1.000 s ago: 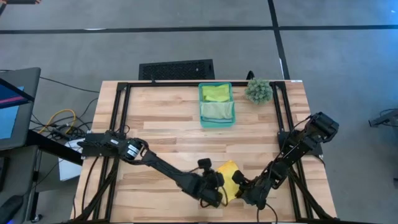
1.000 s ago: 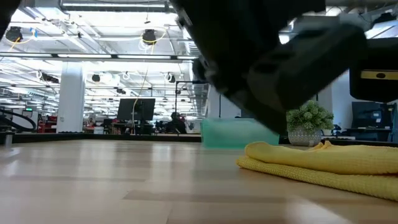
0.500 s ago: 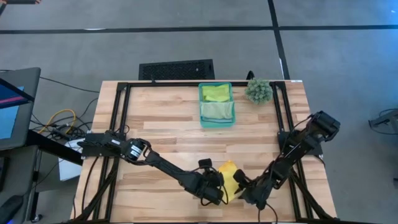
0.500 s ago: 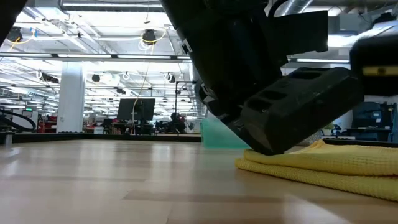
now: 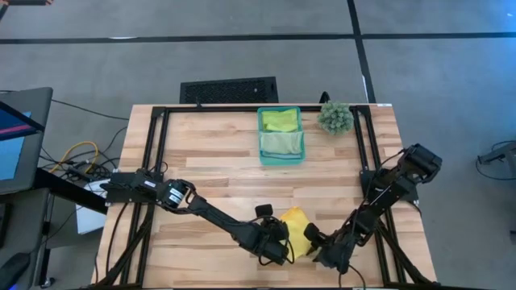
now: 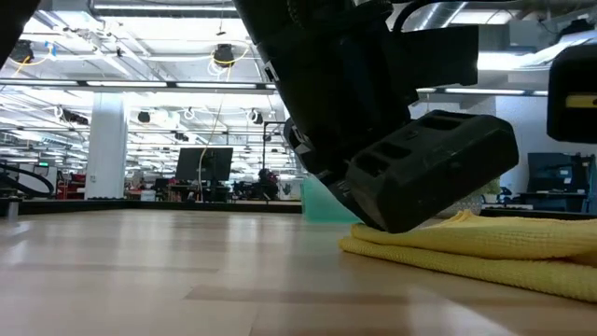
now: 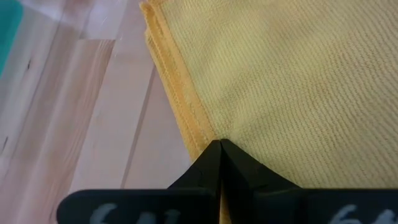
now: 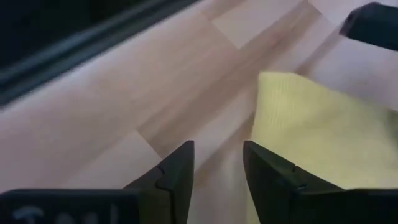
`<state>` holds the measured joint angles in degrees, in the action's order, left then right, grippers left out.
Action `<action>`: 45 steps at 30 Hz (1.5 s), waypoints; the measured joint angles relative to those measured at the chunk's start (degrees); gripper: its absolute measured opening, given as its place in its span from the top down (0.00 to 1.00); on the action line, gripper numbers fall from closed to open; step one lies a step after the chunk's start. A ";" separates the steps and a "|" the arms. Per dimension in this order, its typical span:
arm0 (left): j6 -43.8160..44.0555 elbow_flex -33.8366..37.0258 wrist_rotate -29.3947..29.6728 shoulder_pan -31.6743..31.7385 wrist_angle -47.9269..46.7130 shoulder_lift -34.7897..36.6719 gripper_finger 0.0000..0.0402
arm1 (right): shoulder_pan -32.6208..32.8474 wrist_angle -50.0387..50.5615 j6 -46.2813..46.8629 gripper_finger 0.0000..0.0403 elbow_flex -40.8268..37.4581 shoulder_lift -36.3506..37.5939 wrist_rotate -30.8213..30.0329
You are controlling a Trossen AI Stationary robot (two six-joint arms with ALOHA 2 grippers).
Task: Fold microfiber towels
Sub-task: Fold the yellow microfiber cloth
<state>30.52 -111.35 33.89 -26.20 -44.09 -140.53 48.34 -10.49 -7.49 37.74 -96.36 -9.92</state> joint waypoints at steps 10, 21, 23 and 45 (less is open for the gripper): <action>0.22 0.07 -0.03 0.02 -0.12 -0.04 1.00 | 0.76 -1.73 -4.57 0.65 0.00 -1.48 -7.01; 0.53 0.09 0.28 0.02 0.57 -0.04 1.00 | -0.33 -1.14 -4.98 0.74 0.00 -1.48 -6.91; 0.38 -0.30 0.53 0.02 0.28 0.09 1.00 | -0.89 -0.05 -4.93 0.76 0.00 -1.60 -6.65; 0.03 -1.67 -1.54 -1.70 -4.03 0.04 1.00 | -2.74 -1.13 -1.99 0.98 -0.11 -0.53 -2.64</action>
<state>30.54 -113.02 32.35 -27.90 -48.12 -140.49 45.60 -11.61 -9.47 37.63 -96.89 -12.56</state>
